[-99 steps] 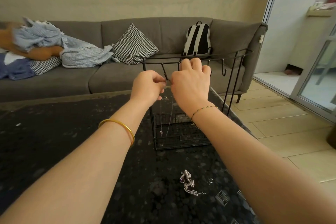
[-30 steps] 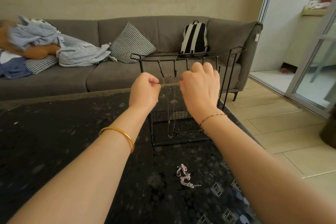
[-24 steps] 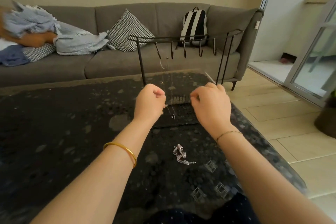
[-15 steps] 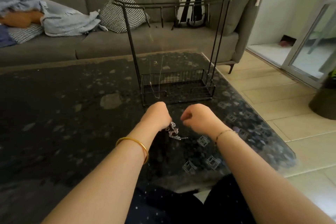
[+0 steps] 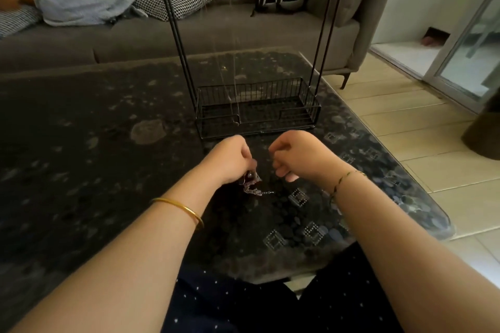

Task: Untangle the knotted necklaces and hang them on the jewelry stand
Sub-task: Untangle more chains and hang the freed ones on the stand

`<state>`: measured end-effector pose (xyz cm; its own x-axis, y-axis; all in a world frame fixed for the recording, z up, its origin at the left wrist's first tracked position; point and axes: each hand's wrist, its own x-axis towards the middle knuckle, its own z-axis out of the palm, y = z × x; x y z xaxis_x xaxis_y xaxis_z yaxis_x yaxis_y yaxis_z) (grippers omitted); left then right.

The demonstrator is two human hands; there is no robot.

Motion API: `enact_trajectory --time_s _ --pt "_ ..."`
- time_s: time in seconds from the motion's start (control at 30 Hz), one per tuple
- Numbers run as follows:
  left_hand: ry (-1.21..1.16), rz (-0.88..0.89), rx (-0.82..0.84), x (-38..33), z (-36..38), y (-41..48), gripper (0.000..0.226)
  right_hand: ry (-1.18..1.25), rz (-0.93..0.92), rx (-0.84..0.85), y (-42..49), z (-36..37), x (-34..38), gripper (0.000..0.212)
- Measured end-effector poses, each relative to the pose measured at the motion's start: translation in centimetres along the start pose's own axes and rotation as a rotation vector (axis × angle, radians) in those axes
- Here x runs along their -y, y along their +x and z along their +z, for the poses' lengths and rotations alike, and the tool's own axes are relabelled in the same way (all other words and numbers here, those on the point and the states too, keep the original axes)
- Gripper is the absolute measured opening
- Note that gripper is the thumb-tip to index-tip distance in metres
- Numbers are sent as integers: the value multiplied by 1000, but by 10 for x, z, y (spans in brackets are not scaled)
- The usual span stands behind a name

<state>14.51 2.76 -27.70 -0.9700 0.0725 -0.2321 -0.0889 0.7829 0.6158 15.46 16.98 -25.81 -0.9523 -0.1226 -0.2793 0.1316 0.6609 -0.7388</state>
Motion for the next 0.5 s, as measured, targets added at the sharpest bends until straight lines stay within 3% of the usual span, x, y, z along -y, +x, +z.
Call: enact_trajectory --time_s 0.13,0.27,0.33,0.5 --pt "-411 -22 -28 -2 -8 -1 14 151 38 -2 4 4 4 28" --pt "-704 -58 -97 -9 -17 -8 4 429 102 138 -2 1 8 23" --pt "-793 -72 -151 -12 -22 -11 2 538 104 177 -7 -2 8 22" --pt "-807 -90 -237 -17 -27 -16 10 432 30 61 -17 -12 5 6"
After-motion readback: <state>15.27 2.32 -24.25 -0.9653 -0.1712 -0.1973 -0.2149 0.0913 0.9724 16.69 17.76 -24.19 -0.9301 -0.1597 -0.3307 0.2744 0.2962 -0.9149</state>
